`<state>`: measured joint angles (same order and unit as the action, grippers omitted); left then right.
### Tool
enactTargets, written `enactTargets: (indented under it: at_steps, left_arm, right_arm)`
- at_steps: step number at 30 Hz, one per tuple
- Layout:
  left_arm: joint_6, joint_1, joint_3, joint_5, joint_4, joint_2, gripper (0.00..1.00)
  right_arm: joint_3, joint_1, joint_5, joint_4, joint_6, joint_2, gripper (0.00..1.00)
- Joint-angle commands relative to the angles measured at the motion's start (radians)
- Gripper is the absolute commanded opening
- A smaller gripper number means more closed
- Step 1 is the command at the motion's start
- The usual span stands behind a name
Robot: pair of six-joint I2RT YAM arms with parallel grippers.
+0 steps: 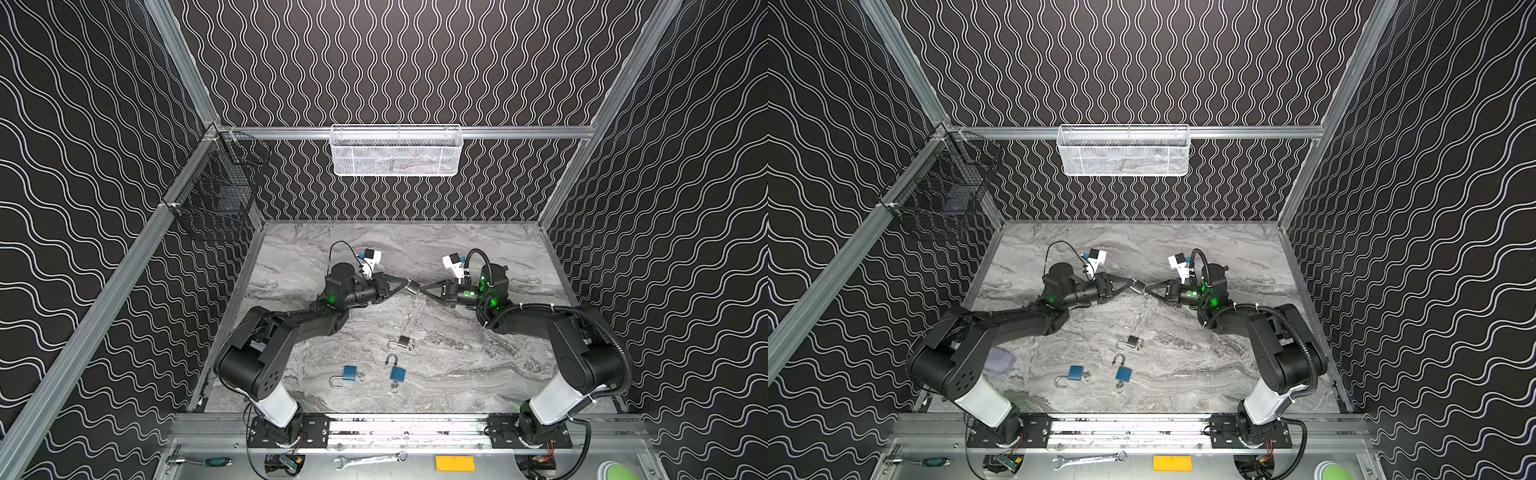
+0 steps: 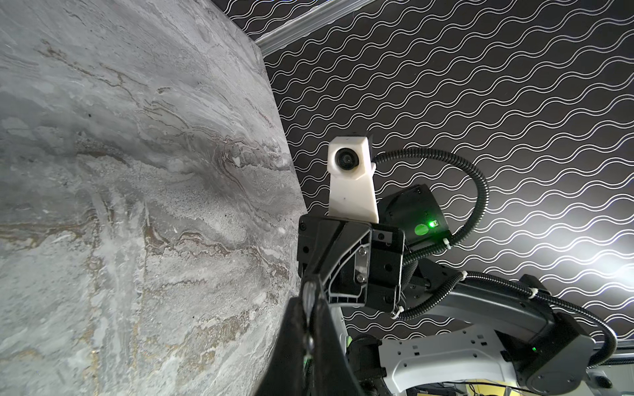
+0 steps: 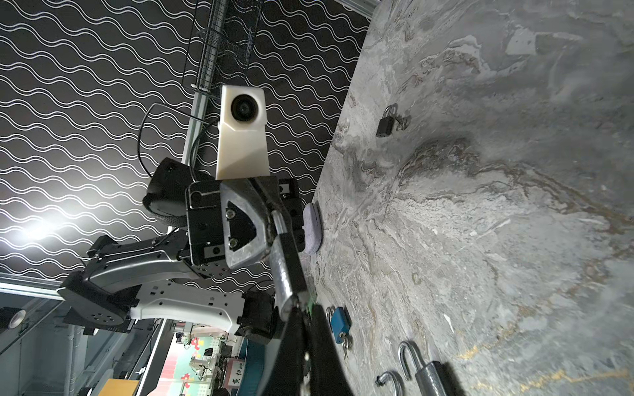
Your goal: Lock with the key
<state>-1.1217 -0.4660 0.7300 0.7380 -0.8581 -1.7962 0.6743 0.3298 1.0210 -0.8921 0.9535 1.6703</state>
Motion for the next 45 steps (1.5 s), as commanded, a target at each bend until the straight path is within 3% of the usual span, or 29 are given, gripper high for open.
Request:
enactTargets:
  at_steps: [1,13,25,27,29,32,36,40,42,45]
  left_arm:
    - [0.002,0.001,-0.004,-0.009,-0.068,0.01,0.0]
    - [-0.003,0.021,-0.029,-0.023,-0.092,0.036,0.0]
    - [0.021,0.107,-0.071,0.027,-0.034,0.101,0.0]
    - [0.058,0.134,-0.055,0.059,0.073,0.11,0.0]
    - [0.157,0.166,-0.009,0.065,0.296,0.119,0.0]
    - [0.331,0.211,0.093,0.044,0.643,0.109,0.0]
    - [0.504,0.248,0.254,0.01,0.931,0.041,0.0]
    - [0.713,0.26,0.487,-0.068,1.257,-0.101,0.0]
    - [0.783,0.266,0.577,-0.117,1.357,-0.174,0.0]
    - [0.843,0.29,0.693,-0.107,1.426,-0.281,0.0]
  right_arm:
    - [-0.005,0.003,-0.001,-0.048,0.009,0.003,0.0]
    - [-0.02,0.002,-0.039,0.033,-0.028,-0.017,0.0]
    - [-0.027,-0.016,-0.059,0.071,-0.051,-0.037,0.0]
    - [-0.022,-0.032,-0.062,0.125,-0.081,-0.05,0.0]
    - [-0.006,-0.058,-0.074,0.239,-0.144,-0.078,0.0]
    - [0.051,-0.095,-0.103,0.488,-0.29,-0.125,0.0]
    - [0.127,-0.13,-0.155,0.777,-0.458,-0.153,0.0]
    - [0.121,-0.173,-0.149,0.836,-0.492,-0.163,0.0]
    - [0.105,-0.192,-0.135,0.833,-0.487,-0.164,0.0]
    - [0.07,-0.208,-0.111,0.802,-0.48,-0.169,0.0]
